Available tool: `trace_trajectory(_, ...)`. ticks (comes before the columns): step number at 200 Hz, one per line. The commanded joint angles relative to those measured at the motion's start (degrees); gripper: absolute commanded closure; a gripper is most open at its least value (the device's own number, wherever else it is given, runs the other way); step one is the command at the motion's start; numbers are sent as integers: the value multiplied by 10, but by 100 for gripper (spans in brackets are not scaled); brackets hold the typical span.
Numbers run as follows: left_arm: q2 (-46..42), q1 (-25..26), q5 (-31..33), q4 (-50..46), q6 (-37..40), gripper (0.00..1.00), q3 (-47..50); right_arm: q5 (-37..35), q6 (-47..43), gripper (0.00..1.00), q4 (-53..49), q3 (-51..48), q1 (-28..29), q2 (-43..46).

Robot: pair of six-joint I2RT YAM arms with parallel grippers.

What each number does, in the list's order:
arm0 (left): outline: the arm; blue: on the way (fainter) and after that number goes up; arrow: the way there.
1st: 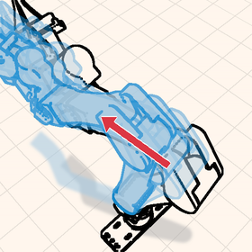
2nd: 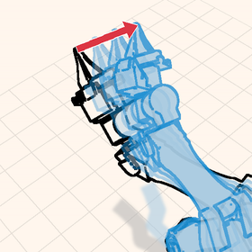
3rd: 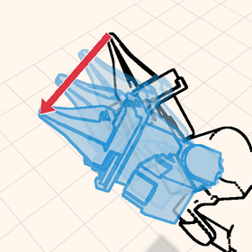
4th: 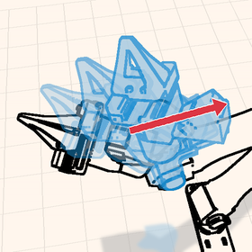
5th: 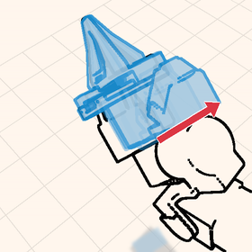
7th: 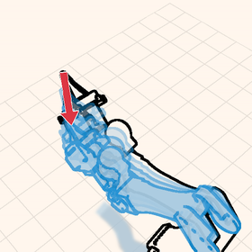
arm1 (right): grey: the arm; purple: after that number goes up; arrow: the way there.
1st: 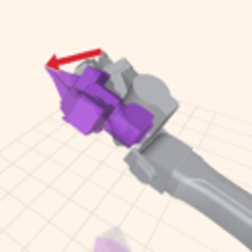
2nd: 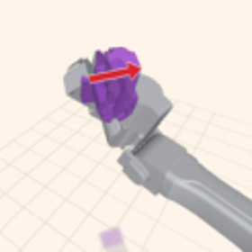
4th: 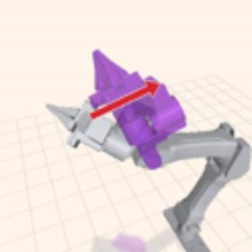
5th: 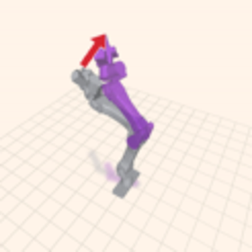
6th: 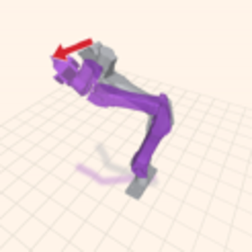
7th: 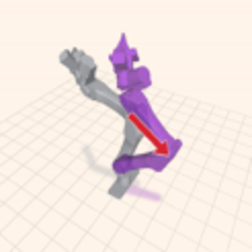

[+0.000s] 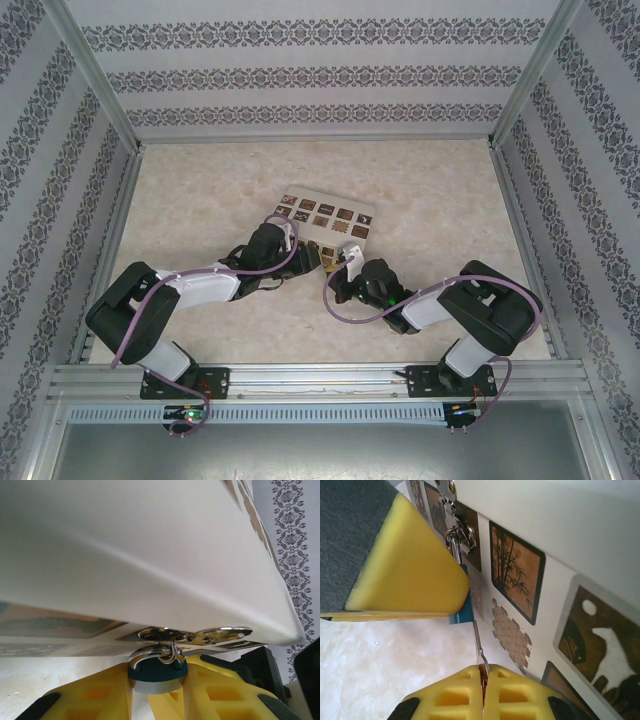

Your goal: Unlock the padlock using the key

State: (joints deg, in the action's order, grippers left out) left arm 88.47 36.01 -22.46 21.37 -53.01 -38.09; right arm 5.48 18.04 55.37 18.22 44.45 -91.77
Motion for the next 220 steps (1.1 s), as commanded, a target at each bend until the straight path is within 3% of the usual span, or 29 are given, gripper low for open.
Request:
trace_trajectory(1,5,7,-8,36,-9,71,-23,28,1,100,9,-4,0,2)
trace_trajectory(220,10,7,-14,36,-9,71,-23,17,24,100,46,-13,-17,17)
